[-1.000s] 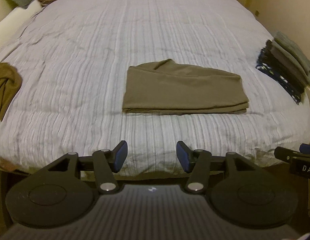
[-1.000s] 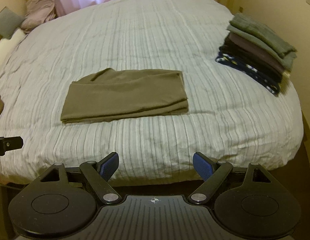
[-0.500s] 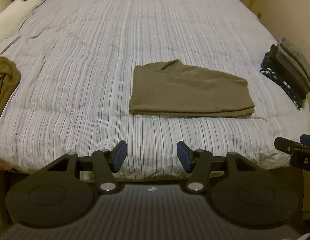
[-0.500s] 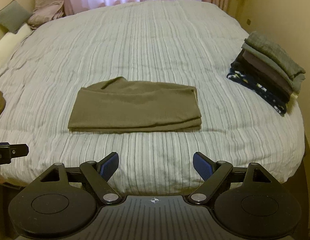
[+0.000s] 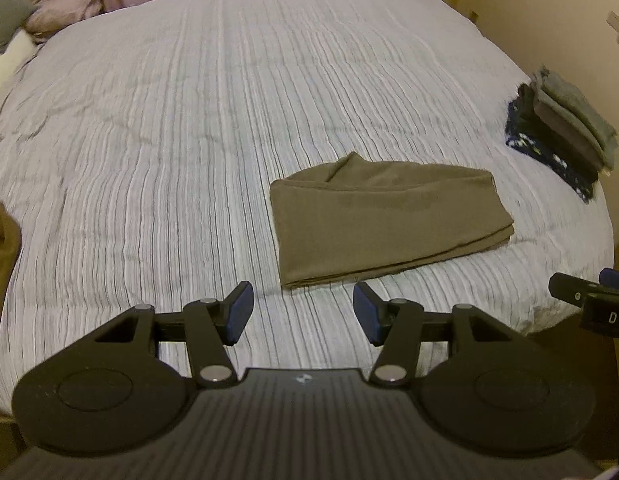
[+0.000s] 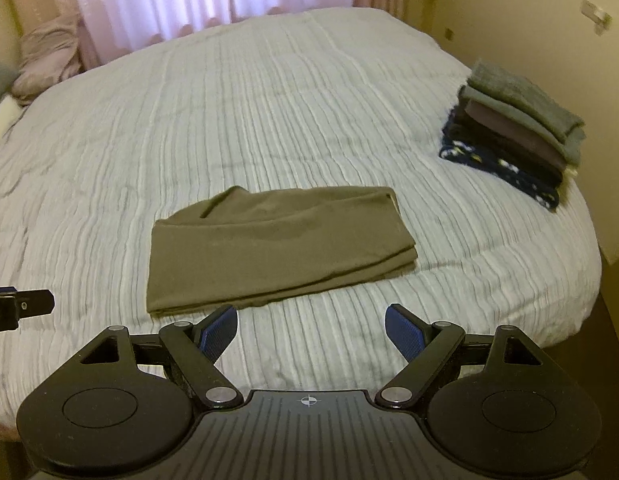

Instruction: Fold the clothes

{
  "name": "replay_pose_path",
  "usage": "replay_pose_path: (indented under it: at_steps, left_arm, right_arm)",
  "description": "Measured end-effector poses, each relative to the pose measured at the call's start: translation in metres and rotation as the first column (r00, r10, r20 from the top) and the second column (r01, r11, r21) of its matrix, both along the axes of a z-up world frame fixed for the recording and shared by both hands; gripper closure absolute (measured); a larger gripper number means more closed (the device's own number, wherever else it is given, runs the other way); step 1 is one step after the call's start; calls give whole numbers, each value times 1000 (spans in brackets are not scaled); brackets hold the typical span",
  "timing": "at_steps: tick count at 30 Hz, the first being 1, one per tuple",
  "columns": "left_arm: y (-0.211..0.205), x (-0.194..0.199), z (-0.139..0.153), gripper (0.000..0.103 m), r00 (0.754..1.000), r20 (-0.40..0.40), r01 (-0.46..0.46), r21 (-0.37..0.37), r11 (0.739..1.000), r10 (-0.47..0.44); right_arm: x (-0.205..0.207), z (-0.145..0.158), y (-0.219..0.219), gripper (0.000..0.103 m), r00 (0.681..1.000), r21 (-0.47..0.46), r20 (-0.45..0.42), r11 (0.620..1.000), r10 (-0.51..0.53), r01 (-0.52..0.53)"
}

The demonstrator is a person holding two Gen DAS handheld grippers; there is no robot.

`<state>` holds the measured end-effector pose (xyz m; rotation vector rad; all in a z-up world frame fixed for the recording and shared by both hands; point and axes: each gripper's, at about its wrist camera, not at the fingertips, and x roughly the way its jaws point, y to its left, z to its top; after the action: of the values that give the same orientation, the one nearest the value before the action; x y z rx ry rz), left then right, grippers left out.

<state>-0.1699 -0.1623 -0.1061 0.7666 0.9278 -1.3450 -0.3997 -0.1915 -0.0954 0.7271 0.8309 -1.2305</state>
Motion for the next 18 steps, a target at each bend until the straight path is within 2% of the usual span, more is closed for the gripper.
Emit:
replay_pose_path:
  at_steps: [5,10,14,18]
  left_arm:
    - [-4,10,-14,52,998,-23,56,40,998,-55]
    - [-3,15,-31,52,996,-61,69,90,994,-64]
    - [-6,14,-40,52,997,-68,43,117,992,-35]
    - [-11,8,-42,52,998,-58,9,120,993,-2]
  right_arm:
    - [9,-8,10,19,998,35,-41,998,-51,52]
    - [9,-20,16,19,995,81,-75,994,-73,79]
    - [7,-28,10,19,993,102,-92,992,-68,78]
    - [-4,-32,-4,19,996,114,-61,991,-65,71]
